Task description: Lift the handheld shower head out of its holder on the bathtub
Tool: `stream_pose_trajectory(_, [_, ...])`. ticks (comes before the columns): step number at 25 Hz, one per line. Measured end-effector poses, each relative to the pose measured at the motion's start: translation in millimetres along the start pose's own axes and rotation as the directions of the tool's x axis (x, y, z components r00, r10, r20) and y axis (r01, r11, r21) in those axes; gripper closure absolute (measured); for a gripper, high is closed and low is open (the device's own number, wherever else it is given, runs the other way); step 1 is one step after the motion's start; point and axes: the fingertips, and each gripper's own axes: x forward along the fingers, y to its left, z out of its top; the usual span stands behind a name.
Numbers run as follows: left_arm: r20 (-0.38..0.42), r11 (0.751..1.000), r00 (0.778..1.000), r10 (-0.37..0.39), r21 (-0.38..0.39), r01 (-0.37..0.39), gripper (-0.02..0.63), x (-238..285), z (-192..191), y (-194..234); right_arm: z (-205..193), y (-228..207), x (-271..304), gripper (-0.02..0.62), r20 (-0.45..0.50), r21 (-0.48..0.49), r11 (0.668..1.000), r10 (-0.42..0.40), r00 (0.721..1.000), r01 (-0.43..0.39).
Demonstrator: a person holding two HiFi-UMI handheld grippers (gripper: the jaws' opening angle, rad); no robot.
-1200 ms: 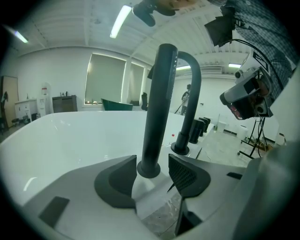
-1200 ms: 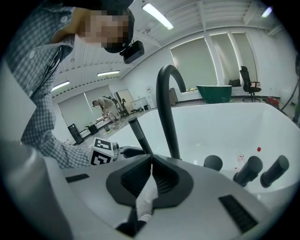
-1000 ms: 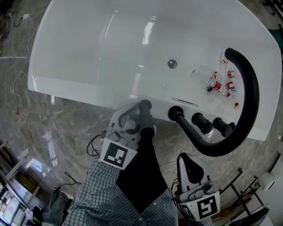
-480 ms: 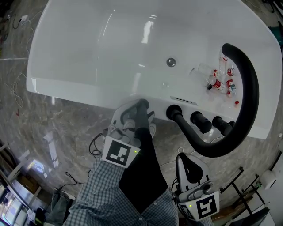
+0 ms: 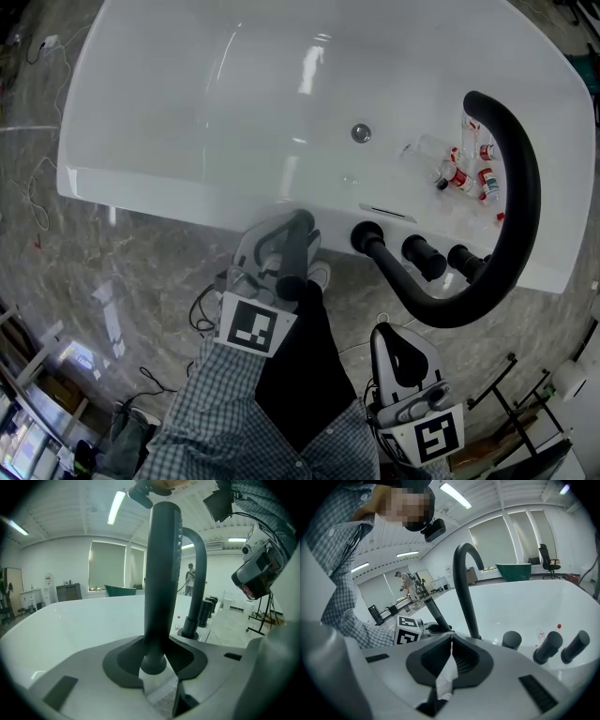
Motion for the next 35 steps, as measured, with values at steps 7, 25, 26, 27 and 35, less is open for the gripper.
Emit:
stream_pose_trajectory(7, [0.001, 1.000, 1.000, 0.004, 0.013, -0.004, 0.465, -8.0, 7.0, -4.0, 4.0, 2.4, -3.8, 0.577, 0.004, -0.014, 1.000, -0.005, 1.000, 0.005])
stream_pose_trajectory(25, [0.019, 0.999, 0.999, 0.036, 0.032, -0.037, 0.465, -43.7, 50.1, -1.3, 35.5, 11.8, -24.9, 0.577, 0.073, -0.052, 0.998, -0.022, 0.997, 0.026])
stream_pose_trajectory(26, [0.021, 0.999, 0.999, 0.038, 0.034, -0.039, 0.465, -46.5, 53.9, -1.1, 37.8, 13.0, -26.3, 0.577, 0.077, -0.054, 0.998, -0.023, 0.997, 0.027])
stream_pose_trajectory(27, [0.023, 0.999, 0.999, 0.039, 0.035, -0.040, 0.466, -49.4, 57.7, -1.4, 40.2, 14.4, -28.1, 0.577, 0.081, -0.056, 0.998, -0.023, 0.996, 0.028])
stream_pose_trajectory(35, [0.025, 0.999, 0.999, 0.041, 0.027, -0.042, 0.465, -71.7, 87.0, 0.7, 59.4, 19.7, -46.0, 0.577, 0.114, -0.062, 0.996, -0.058, 0.992, 0.066])
